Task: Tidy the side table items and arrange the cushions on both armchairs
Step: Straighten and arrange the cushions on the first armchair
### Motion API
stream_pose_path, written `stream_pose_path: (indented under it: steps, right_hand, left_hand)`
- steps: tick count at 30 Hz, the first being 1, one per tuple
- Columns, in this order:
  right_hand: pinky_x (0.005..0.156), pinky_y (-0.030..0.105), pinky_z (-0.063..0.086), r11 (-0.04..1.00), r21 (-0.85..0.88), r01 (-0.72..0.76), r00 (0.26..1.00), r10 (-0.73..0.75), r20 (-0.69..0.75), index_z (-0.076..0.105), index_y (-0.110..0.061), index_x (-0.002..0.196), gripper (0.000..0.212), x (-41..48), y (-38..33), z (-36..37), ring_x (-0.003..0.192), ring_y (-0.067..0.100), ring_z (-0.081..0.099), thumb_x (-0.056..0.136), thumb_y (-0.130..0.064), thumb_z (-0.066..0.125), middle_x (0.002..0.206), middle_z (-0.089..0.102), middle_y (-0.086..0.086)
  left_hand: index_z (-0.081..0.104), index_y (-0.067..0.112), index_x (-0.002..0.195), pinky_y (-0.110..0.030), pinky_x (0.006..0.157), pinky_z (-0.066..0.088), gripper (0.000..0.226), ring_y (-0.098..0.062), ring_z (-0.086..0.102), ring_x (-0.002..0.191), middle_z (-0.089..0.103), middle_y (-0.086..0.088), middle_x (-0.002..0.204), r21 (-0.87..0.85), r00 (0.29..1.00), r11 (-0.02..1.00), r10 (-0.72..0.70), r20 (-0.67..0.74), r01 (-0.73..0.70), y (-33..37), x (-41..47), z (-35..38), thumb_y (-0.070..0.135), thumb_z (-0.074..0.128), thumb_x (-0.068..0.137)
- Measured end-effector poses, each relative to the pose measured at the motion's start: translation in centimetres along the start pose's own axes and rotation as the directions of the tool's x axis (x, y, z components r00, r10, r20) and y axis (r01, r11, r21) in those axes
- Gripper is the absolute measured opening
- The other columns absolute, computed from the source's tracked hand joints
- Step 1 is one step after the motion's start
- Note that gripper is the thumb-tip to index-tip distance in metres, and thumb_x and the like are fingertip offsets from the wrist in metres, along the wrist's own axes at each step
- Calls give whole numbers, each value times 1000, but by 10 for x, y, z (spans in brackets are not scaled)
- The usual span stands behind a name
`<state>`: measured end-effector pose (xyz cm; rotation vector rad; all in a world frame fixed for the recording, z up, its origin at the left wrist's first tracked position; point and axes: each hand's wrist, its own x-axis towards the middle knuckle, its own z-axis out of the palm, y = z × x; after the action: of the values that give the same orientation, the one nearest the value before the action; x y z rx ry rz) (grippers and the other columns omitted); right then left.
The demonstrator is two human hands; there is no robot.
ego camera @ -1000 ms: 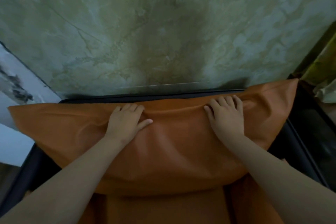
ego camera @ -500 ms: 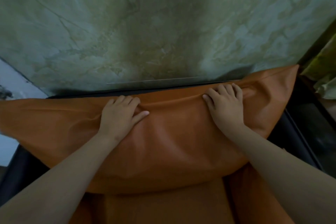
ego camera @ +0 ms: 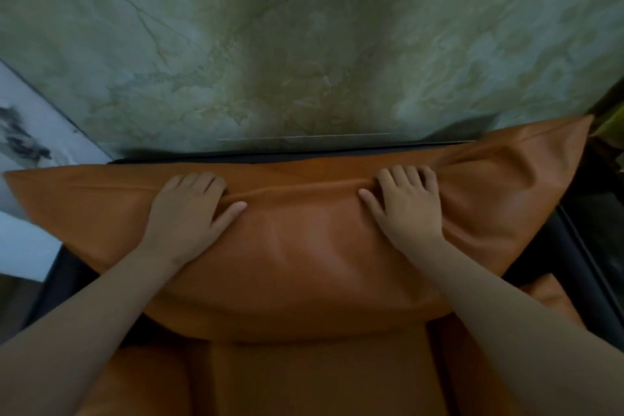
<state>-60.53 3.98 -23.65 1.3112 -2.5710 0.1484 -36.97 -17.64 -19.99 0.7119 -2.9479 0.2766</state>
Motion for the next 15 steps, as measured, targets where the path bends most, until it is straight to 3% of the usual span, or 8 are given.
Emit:
stream_pose_path:
  steps: [3, 5, 8, 12, 15]
  right_hand:
    - [83, 40, 27, 999, -21, 31, 994, -33, -106, 55, -14, 83, 45, 3, 3, -3, 82, 30, 57, 93, -52, 32, 81, 61, 7]
    - [74, 37, 26, 997, -51, 61, 979, -70, -191, 54, -13, 80, 43, 13, 10, -11, 75, 29, 56, 92, -51, 38, 76, 60, 7]
    - [72, 37, 26, 991, -115, 75, 975, -97, -200, 56, -11, 81, 42, 39, 18, -10, 74, 30, 57, 91, -50, 41, 74, 61, 9]
    - [75, 39, 25, 982, -182, 51, 994, -67, -84, 59, -10, 80, 46, 48, 14, 6, 77, 31, 56, 89, -50, 38, 75, 61, 11]
    - [87, 41, 27, 993, -111, 31, 998, -38, -58, 61, -12, 87, 41, 31, 7, -2, 89, 32, 55, 89, -46, 37, 87, 62, 11]
  left_hand:
    - [58, 11, 83, -38, 64, 46, 52, -28, 57, 70, 59, -8, 76, -17, 999, 999, 37, -36, -37, -3, 0, -1, 55, 32, 92]
    - [56, 10, 77, -36, 55, 43, 52, -29, 57, 61, 56, -10, 68, 59, 995, 996, 67, -76, -62, -7, 8, -5, 53, 33, 93]
    - [56, 7, 78, -34, 50, 40, 56, -31, 58, 59, 57, -13, 64, 150, 995, 988, 35, -92, -21, -14, 37, -3, 56, 32, 90]
    - [62, 3, 81, -40, 63, 42, 63, -36, 59, 71, 62, -19, 73, 134, 998, 989, -59, -10, 60, -11, 59, 15, 63, 42, 81]
    - [63, 5, 93, -42, 71, 42, 69, -34, 58, 83, 64, -16, 86, 90, 998, 994, -61, -1, 61, -4, 44, 13, 65, 31, 84]
